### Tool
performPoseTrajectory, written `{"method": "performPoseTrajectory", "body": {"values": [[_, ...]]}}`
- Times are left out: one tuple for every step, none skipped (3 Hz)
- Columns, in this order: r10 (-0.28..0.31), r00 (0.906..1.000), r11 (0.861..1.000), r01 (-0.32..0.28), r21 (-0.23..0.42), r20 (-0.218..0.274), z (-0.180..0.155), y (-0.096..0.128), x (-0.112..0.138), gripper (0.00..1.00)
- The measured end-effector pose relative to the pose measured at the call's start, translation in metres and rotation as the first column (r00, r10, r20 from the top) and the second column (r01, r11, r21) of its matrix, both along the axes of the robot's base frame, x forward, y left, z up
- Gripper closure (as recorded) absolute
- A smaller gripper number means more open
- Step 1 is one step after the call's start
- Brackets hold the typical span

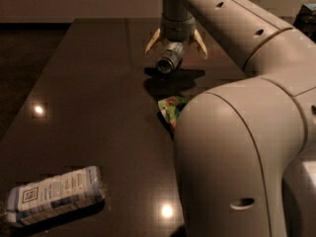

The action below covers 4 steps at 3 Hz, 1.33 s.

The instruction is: Pick 7up can

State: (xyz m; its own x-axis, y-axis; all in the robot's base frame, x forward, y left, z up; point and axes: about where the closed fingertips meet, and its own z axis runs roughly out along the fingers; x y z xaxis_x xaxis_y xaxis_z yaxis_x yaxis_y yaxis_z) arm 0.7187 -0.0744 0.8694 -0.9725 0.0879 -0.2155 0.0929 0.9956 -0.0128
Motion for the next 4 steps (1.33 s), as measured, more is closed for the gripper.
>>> {"method": "performPoseTrajectory", "body": {"values": [[-0.019,0.9997,1.000,0.019,0.005,-0.013,-0.008,0.007,0.006,0.00],[-0.037,0.9990,0.999,0.037,-0.003,-0.025,-0.015,0.012,0.011,0.16],[-0.056,0.9982,0.998,0.056,-0.008,-0.023,-0.017,0.016,0.014,0.45],[-0.045,0.9990,0.999,0.045,-0.005,-0.006,-0.011,0.020,0.014,0.70]]}}
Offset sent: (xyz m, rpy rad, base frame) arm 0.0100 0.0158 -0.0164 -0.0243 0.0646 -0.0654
